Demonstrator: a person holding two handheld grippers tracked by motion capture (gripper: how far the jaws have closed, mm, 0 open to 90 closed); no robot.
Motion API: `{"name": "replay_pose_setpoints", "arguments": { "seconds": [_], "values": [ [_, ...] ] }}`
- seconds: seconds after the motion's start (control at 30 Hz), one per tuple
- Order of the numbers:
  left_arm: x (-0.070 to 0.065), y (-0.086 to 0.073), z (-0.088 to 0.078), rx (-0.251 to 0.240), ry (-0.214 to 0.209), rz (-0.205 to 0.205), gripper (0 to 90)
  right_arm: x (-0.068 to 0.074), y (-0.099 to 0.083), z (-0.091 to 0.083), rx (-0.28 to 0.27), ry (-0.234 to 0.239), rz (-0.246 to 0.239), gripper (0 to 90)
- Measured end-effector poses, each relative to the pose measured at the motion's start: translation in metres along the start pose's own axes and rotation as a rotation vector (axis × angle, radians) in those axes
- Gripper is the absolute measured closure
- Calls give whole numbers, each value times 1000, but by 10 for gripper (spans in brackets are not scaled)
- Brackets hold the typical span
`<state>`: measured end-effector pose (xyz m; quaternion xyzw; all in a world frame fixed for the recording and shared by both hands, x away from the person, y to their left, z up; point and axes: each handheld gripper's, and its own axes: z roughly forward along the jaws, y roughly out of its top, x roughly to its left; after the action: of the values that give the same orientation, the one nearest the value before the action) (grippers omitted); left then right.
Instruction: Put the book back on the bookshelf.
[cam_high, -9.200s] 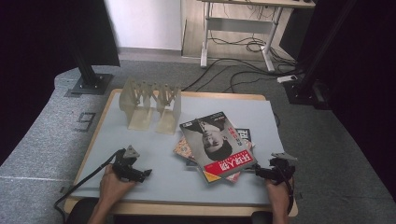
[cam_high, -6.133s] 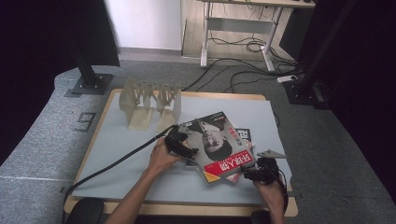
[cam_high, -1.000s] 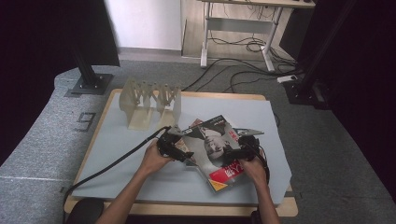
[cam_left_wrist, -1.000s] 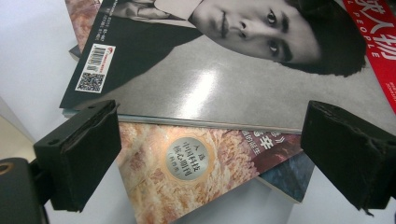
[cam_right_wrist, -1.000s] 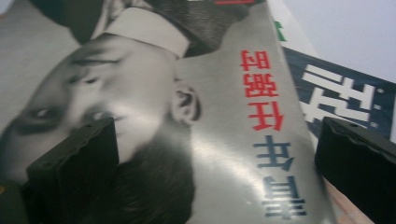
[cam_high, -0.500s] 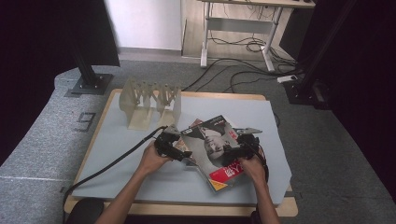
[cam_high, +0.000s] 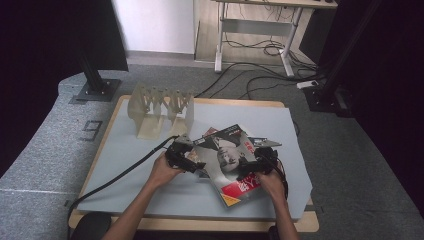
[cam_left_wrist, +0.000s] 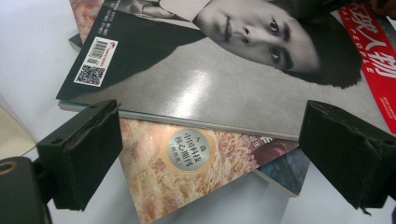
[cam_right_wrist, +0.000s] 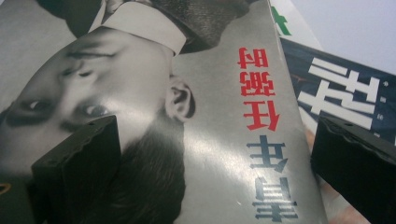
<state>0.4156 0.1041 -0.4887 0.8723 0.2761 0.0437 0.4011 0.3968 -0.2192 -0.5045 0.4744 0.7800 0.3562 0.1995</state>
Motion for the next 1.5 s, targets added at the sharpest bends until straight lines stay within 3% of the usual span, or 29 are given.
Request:
{"name": "replay_pose_setpoints", "arguments": {
  "seconds": [0.4, 0.67, 0.8, 1.03, 1.23, 1.33, 1.5],
  "values": [
    [3, 1, 0, -9, 5, -10, 68, 14, -10, -9, -11, 20, -23, 10],
    [10, 2, 1, 4, 24, -17, 65, 35, -14, -10, -16, 67, -59, 6],
    [14, 1, 4, 24, 45, -19, 61, 37, -14, -10, -7, 90, -65, 5],
    [19, -1, 7, 59, 82, -7, 50, 30, -16, -23, -4, 91, -47, 49],
    [30, -6, 7, 45, 43, -58, 50, 12, -28, -51, -22, 47, -25, 70],
    [31, -9, 7, 43, 18, -65, 54, 2, -41, -67, -29, 20, -2, 77],
    [30, -9, 7, 45, 4, -63, 62, -3, -58, -78, -24, -3, 17, 104]
  ]
}}
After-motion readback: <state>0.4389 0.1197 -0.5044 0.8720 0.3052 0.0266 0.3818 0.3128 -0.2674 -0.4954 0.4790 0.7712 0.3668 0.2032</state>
